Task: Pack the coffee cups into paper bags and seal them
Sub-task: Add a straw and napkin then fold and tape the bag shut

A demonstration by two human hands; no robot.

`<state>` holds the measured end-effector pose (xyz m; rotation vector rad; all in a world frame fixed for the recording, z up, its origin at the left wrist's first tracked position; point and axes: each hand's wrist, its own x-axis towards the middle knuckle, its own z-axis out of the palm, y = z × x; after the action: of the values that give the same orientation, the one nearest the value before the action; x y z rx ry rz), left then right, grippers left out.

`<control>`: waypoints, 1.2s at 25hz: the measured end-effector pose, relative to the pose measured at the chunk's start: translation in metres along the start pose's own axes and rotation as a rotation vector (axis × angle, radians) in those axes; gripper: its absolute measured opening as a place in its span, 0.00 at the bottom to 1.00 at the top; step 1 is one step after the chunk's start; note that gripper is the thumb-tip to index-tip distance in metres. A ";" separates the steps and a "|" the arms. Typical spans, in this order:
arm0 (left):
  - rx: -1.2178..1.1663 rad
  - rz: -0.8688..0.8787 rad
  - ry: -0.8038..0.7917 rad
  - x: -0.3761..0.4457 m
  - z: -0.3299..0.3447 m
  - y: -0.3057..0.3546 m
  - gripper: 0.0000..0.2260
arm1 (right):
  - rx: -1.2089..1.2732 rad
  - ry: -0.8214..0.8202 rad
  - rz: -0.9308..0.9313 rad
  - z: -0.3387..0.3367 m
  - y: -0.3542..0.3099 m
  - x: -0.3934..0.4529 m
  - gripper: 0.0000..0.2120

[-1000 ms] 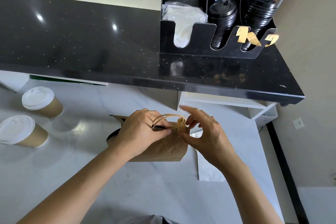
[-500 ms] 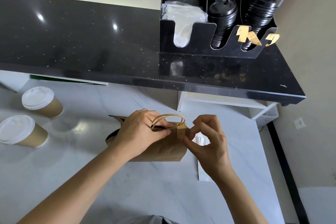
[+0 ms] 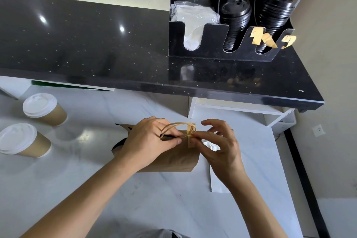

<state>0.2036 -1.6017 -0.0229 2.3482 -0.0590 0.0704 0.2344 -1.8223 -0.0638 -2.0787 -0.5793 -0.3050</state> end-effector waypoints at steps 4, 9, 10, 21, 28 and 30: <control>0.016 -0.003 -0.009 0.000 0.000 0.000 0.08 | -0.078 -0.167 -0.002 -0.012 0.000 0.016 0.05; -0.013 -0.005 -0.003 0.000 0.001 0.002 0.07 | -0.142 -0.351 0.066 -0.018 0.007 0.028 0.03; -0.011 -0.004 0.002 0.000 0.001 0.002 0.07 | -0.146 -0.378 0.075 -0.017 0.010 0.028 0.05; -0.013 -0.007 0.004 0.000 0.000 0.000 0.09 | -0.010 -0.389 0.098 -0.020 0.007 0.030 0.10; -0.017 0.002 -0.003 0.000 0.000 0.001 0.08 | 0.097 -0.292 0.097 -0.017 0.001 0.029 0.12; -0.008 0.003 0.000 0.000 0.000 0.000 0.08 | 0.102 -0.284 0.093 -0.016 0.002 0.028 0.09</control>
<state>0.2039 -1.6017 -0.0224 2.3406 -0.0626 0.0713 0.2591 -1.8284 -0.0446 -2.0560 -0.6496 0.0746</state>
